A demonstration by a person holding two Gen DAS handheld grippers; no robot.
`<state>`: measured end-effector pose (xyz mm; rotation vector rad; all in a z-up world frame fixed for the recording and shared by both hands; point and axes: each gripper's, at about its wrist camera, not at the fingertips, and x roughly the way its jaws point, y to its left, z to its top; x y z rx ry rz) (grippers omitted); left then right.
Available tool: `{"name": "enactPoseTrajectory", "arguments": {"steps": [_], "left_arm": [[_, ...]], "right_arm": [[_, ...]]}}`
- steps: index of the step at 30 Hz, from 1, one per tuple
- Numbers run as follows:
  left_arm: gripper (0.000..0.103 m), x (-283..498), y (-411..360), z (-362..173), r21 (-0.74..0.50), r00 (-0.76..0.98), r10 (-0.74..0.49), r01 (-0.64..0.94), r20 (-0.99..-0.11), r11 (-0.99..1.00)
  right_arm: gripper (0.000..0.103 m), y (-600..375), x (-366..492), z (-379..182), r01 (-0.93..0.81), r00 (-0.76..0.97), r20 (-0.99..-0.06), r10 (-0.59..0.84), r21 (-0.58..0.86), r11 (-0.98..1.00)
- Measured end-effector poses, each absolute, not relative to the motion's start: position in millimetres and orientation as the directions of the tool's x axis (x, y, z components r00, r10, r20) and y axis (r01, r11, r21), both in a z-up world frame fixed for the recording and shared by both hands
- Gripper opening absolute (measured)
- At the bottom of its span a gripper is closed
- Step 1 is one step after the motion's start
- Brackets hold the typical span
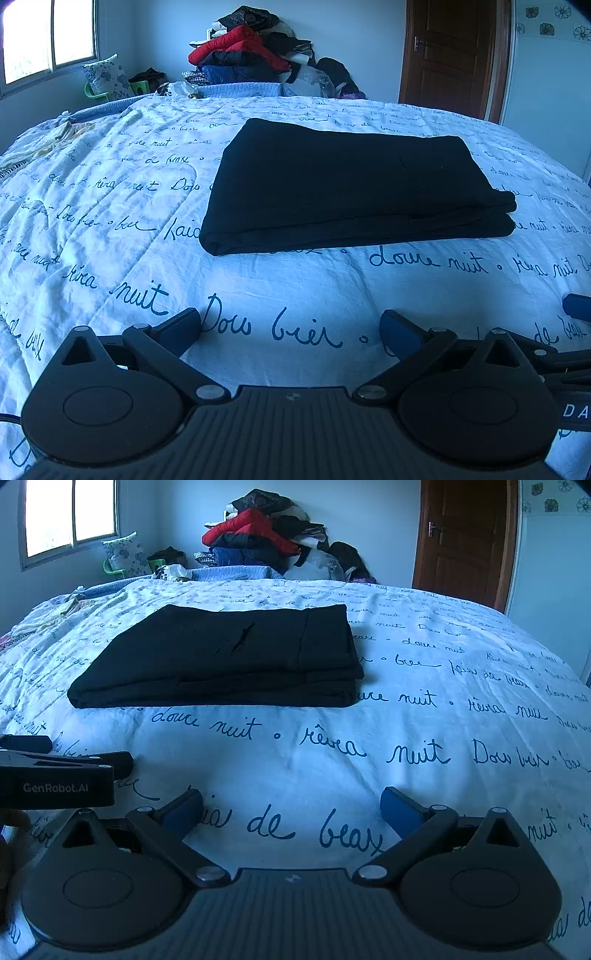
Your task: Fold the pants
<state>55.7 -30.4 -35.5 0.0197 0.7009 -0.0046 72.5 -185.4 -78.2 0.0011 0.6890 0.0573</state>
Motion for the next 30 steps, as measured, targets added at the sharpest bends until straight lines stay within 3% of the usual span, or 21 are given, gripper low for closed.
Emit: {"name": "enactPoseTrajectory", "arguments": {"steps": [30], "left_arm": [[0.103,55.6,-30.2,-35.6,0.014,0.764,0.001,0.010,-0.645,1.000]], "right_arm": [[0.103,-184.3,73.7,-79.3,-0.052,0.769,-0.638,0.042,0.003,0.999]]}}
